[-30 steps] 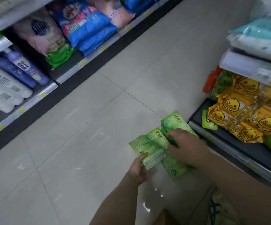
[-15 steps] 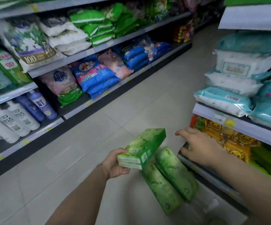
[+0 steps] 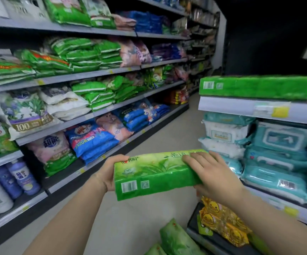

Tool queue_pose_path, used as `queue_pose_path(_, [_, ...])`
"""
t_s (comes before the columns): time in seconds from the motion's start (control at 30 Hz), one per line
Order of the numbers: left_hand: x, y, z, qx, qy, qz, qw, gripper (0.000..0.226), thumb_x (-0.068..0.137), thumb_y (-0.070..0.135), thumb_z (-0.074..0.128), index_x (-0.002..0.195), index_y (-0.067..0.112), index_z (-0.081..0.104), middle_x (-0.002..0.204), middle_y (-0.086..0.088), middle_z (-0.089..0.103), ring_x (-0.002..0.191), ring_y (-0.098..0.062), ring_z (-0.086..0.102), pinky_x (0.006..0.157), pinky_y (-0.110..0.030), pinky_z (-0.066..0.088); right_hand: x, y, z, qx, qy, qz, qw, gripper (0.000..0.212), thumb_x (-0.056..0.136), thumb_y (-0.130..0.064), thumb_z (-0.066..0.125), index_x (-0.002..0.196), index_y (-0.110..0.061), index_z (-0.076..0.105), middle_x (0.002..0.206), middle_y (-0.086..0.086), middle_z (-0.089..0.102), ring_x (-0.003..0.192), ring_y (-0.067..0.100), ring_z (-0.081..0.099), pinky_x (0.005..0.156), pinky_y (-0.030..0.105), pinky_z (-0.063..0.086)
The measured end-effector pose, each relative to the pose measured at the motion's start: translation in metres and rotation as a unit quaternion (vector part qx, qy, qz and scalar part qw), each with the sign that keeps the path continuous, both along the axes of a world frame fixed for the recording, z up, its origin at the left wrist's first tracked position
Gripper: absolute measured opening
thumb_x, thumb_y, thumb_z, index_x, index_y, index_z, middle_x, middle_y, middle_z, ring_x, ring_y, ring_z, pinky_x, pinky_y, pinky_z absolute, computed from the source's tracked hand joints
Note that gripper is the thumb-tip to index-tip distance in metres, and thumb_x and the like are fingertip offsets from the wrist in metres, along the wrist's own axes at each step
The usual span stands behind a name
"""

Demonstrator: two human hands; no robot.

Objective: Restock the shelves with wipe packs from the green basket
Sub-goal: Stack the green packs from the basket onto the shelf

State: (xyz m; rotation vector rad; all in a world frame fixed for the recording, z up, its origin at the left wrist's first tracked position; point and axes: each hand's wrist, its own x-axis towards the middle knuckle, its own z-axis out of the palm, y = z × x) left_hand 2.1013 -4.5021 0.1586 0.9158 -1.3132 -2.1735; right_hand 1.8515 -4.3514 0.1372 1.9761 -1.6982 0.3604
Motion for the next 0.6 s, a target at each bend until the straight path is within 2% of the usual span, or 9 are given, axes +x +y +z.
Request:
queue_pose_path(0.03, [-0.008,-0.001,0.007,-0.003,0.021,0.022,1.0,0.05,0.07,0.05,0.071,0.061,0.001,0.075,0.069,-0.019,0.071,0.059,-0.03,0.07,0.052,-0.032,0.058,-0.004,0.002,0.009,-0.026,-0.001,-0.004,1.0,0.074,0.055,-0.031,0.076,0.121,-0.019,0.045,0.111,0.003,0.064,0.102,0.026,0.062,0.081,0.041,0.049])
queue_pose_path(0.07, [-0.016,-0.003,0.014,0.007,0.042,0.031,0.999,0.062,0.085,0.056,0.052,0.065,0.002,0.076,0.075,-0.019,0.072,0.064,-0.031,0.071,0.056,-0.035,0.059,-0.008,0.004,0.02,-0.052,0.001,-0.013,0.999,0.065,0.061,-0.03,0.07,0.12,-0.019,0.045,0.111,0.004,0.064,0.102,0.027,0.062,0.078,0.039,0.046])
queue_pose_path(0.13, [-0.034,-0.004,0.026,0.018,0.079,0.035,0.996,0.075,0.086,0.065,0.037,0.076,0.004,0.078,0.088,-0.021,0.073,0.074,-0.034,0.071,0.06,-0.041,0.06,-0.018,0.008,0.043,-0.097,0.012,-0.032,0.995,0.053,0.066,-0.027,0.056,0.117,-0.018,0.044,0.111,0.005,0.064,0.103,0.028,0.061,0.075,0.039,0.041])
queue_pose_path(0.23, [-0.063,-0.006,0.045,0.002,0.133,0.036,0.99,0.075,0.078,0.072,0.039,0.086,0.008,0.078,0.099,-0.018,0.072,0.083,-0.033,0.071,0.064,-0.045,0.059,-0.038,0.013,0.078,-0.143,0.04,-0.066,0.987,0.067,0.054,-0.022,0.073,0.115,-0.019,0.044,0.107,0.008,0.064,0.099,0.031,0.062,0.073,0.039,0.042])
queue_pose_path(0.3, [-0.081,-0.008,0.056,-0.017,0.176,0.044,0.983,0.071,0.075,0.072,0.044,0.089,0.012,0.079,0.104,-0.014,0.072,0.086,-0.029,0.071,0.068,-0.038,0.059,-0.052,0.016,0.1,-0.162,0.05,-0.095,0.981,0.076,0.046,-0.018,0.079,0.115,-0.02,0.046,0.105,0.009,0.065,0.093,0.032,0.063,0.071,0.038,0.042])
queue_pose_path(0.37, [-0.098,-0.008,0.068,-0.026,0.214,0.049,0.975,0.073,0.057,0.07,0.068,0.102,0.013,0.076,0.119,-0.015,0.066,0.099,-0.03,0.066,0.088,-0.039,0.053,-0.066,0.019,0.119,-0.177,0.064,-0.123,0.974,0.078,0.043,-0.014,0.079,0.115,-0.02,0.047,0.101,0.009,0.064,0.088,0.033,0.062,0.069,0.038,0.041])
queue_pose_path(0.4, [-0.107,-0.01,0.072,-0.03,0.228,0.044,0.972,0.086,0.044,0.066,0.08,0.11,0.012,0.072,0.124,-0.016,0.063,0.106,-0.031,0.062,0.097,-0.04,0.046,-0.073,0.02,0.128,-0.184,0.07,-0.135,0.971,0.079,0.042,-0.013,0.078,0.115,-0.021,0.047,0.101,0.01,0.064,0.086,0.033,0.061,0.068,0.038,0.041])
queue_pose_path(0.47, [-0.124,-0.013,0.083,-0.043,0.258,0.022,0.965,0.103,0.029,0.058,0.09,0.117,0.011,0.065,0.123,-0.016,0.063,0.11,-0.031,0.059,0.098,-0.042,0.046,-0.086,0.023,0.143,-0.203,0.086,-0.156,0.963,0.078,0.042,-0.013,0.077,0.115,-0.02,0.051,0.101,0.01,0.063,0.085,0.034,0.059,0.07,0.04,0.04])
queue_pose_path(0.6, [-0.158,-0.011,0.1,-0.096,0.294,-0.047,0.95,0.095,0.038,0.029,0.095,0.122,0.008,0.057,0.118,-0.013,0.065,0.107,-0.026,0.063,0.094,-0.038,0.052,-0.106,0.029,0.159,-0.236,0.109,-0.207,0.943,0.065,0.052,-0.017,0.075,0.116,-0.019,0.061,0.107,0.009,0.064,0.098,0.034,0.058,0.087,0.045,0.034])
